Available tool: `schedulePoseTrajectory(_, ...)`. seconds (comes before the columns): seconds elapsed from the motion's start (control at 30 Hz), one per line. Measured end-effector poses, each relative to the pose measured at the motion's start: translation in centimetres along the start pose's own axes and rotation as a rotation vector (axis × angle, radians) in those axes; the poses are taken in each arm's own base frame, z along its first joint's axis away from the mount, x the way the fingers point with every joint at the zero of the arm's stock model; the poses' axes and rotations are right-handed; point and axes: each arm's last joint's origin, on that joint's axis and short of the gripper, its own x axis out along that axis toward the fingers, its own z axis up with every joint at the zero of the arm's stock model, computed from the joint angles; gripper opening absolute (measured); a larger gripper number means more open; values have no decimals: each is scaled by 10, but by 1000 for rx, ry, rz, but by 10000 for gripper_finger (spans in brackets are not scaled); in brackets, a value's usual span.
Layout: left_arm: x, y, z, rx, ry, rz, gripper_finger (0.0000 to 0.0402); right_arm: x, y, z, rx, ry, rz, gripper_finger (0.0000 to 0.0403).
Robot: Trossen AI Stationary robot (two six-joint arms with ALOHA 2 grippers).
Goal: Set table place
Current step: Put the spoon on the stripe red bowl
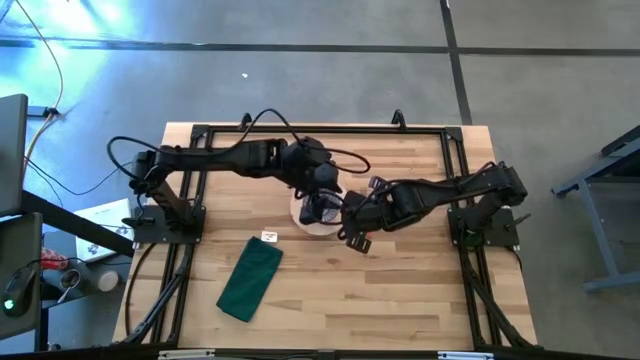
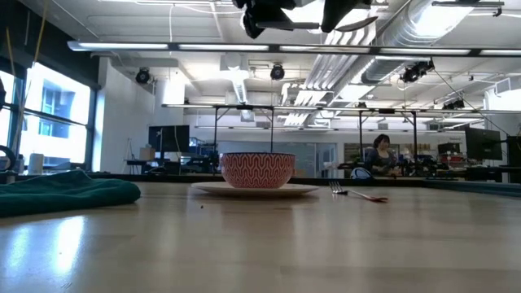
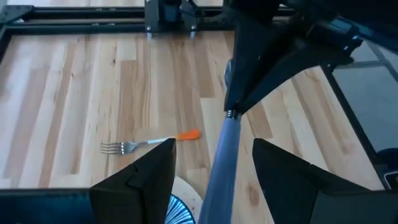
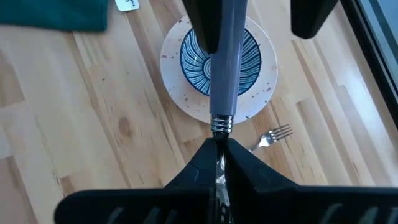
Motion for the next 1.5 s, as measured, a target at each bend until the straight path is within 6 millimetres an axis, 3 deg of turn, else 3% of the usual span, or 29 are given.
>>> schedulePoseTrajectory(0.3,4,2,-9,-12,96,37,205,0,0,1,-2,-16,-2,0)
schedulePoseTrajectory(0.7,14,2,-10,-35,91,-17,202,1,2,5,-2,-45,14,0)
schedulePoseTrajectory(0.83,13,2,-9,-47,89,-16,164,1,2,5,0,-45,14,0)
schedulePoseTrajectory(1.0,13,1,-9,-62,88,-35,48,1,2,4,-7,-44,5,0)
schedulePoseTrajectory(1.07,13,0,-9,-61,84,-53,19,1,3,4,-5,-41,12,0)
schedulePoseTrajectory(1.5,13,1,-9,-82,87,-25,15,1,2,5,11,-44,7,1)
